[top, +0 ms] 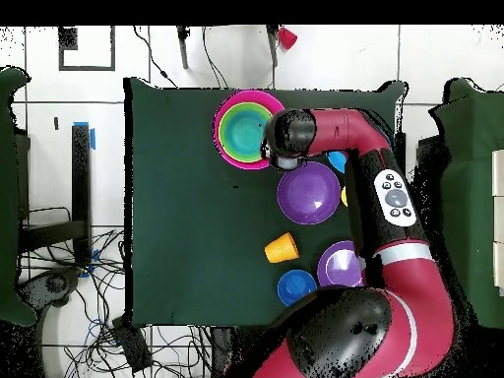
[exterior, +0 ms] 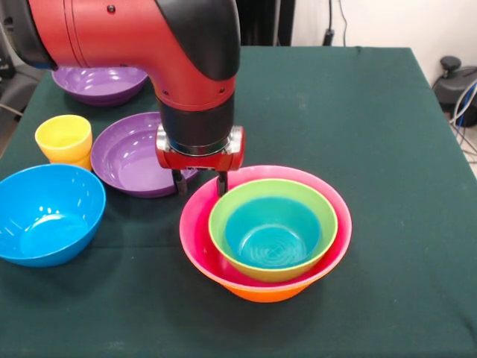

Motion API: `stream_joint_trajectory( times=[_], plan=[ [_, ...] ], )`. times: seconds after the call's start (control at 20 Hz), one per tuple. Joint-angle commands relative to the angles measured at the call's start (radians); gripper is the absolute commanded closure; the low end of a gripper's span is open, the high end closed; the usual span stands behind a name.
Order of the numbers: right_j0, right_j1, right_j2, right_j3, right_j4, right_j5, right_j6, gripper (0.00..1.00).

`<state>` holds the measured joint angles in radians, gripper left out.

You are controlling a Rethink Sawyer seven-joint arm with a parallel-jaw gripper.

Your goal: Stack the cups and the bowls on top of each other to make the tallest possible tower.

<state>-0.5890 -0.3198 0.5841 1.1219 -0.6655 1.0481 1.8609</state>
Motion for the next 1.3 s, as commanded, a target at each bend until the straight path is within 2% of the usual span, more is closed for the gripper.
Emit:
stream_joint_trajectory(
  times=[0.05, 0.3, 0.8, 1.05, 1.15, 1.3],
  plan=[
    [-0.009, 0.015, -0.034, 0.120, -0.056, -0.059, -0.213, 0.00],
    [-0.039, -0.056, 0.023, 0.190, 0.018, -0.038, -0.234, 0.00],
    [-0.061, -0.261, 0.039, 0.318, 0.108, 0.036, -0.192, 0.00],
    [-0.075, -0.299, 0.014, 0.360, 0.090, 0.020, -0.190, 0.00],
    [-0.086, -0.298, -0.002, 0.391, 0.063, -0.025, -0.177, 0.00],
    [-0.096, -0.256, -0.032, 0.416, -0.003, -0.124, -0.149, 0.00]
  ],
)
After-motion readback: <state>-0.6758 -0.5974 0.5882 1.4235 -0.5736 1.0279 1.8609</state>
